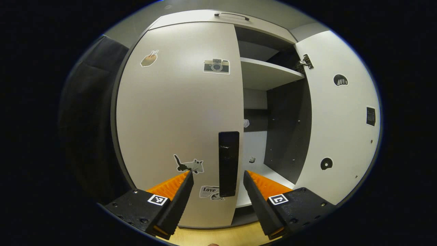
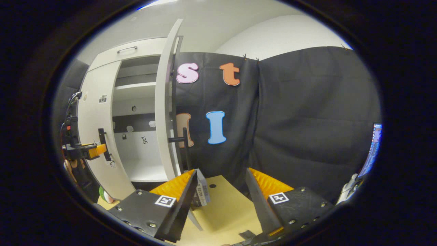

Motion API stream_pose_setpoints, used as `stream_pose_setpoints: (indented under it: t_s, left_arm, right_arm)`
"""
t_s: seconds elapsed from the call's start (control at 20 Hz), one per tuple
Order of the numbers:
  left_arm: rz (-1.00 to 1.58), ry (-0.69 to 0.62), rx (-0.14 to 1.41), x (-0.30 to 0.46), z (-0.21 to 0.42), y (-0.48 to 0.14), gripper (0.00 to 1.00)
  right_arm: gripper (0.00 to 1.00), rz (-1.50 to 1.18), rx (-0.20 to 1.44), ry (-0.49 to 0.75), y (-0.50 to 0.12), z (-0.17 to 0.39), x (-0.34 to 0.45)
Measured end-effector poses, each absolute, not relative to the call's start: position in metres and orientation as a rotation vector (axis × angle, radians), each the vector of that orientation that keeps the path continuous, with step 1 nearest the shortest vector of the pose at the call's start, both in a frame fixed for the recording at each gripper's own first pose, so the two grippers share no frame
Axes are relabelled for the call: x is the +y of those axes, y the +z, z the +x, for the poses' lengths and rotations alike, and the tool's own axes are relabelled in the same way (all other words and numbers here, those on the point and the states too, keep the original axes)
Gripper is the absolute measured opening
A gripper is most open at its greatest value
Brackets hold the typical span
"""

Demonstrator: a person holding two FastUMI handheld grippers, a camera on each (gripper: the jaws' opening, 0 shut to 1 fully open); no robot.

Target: Open the right door of the double-door shoe cabinet with the right hand, and open the left door with the left hand.

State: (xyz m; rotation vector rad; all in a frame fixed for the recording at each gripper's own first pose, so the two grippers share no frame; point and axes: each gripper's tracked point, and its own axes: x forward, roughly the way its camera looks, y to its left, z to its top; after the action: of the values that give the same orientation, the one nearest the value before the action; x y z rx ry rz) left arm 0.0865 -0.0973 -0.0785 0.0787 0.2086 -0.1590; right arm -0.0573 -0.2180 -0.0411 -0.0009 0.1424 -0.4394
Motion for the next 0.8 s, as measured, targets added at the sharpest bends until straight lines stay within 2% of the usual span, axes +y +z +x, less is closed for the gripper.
stream_pose_setpoints:
  t_s: [0.25,0.7,0.8]
  left_arm:
    - [0.098,-0.152,0.219,-0.106,0.102,-0.088,0.76]
    - [0.097,-0.127,0.217,-0.113,0.116,-0.094,0.6]
    - [0.09,-0.106,0.202,-0.111,0.118,-0.093,0.53]
  right_arm:
    - [0.84,0.0,0.163,-0.514,-0.047,-0.08,-0.235]
    - [0.84,0.053,0.185,-0.565,-0.061,-0.087,-0.247]
    - [0.84,0.056,0.185,-0.564,-0.062,-0.086,-0.248]
